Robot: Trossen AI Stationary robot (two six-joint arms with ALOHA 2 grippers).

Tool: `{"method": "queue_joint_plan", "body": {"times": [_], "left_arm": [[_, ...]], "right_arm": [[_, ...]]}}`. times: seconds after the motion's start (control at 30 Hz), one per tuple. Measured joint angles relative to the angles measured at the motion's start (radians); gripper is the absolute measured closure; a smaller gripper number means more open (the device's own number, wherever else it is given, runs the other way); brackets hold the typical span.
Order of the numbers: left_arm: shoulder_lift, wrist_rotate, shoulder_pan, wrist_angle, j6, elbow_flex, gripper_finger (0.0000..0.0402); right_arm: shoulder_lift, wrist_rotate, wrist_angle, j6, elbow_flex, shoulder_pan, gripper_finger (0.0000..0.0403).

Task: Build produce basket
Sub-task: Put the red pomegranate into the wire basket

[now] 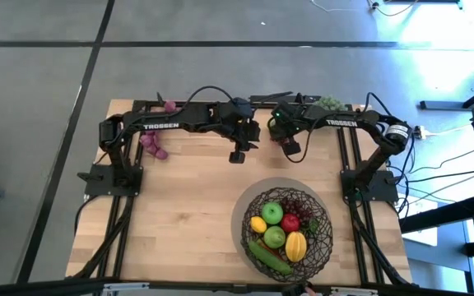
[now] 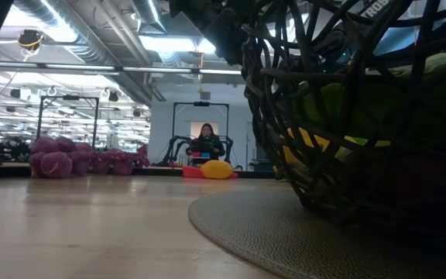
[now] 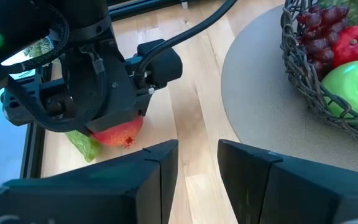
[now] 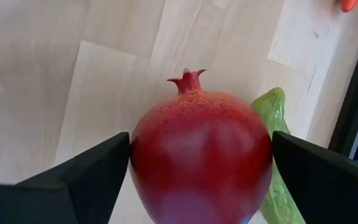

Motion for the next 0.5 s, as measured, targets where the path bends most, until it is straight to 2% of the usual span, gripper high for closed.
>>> {"method": "queue_joint_plan", "body": {"times": [0.17,0.33,0.5], "left_arm": [[0.000,0.000,0.000,0.000,0.000,0.000,0.0298],[0.000,0.000,0.000,0.000,0.000,0.000,0.0298],[0.000,-0.001,0.000,0.000,0.000,0.000,0.0298]], "right_arm": [[-0.001,-0.002,0.008,0.032,-0.011,0.009,0.0024],[-0.004,-0.101,-0.004,0.115,-0.051,0.027,0.0024],[0.000,-0.101,-0.021,0.186,-0.059,0.053,0.0024]]}}
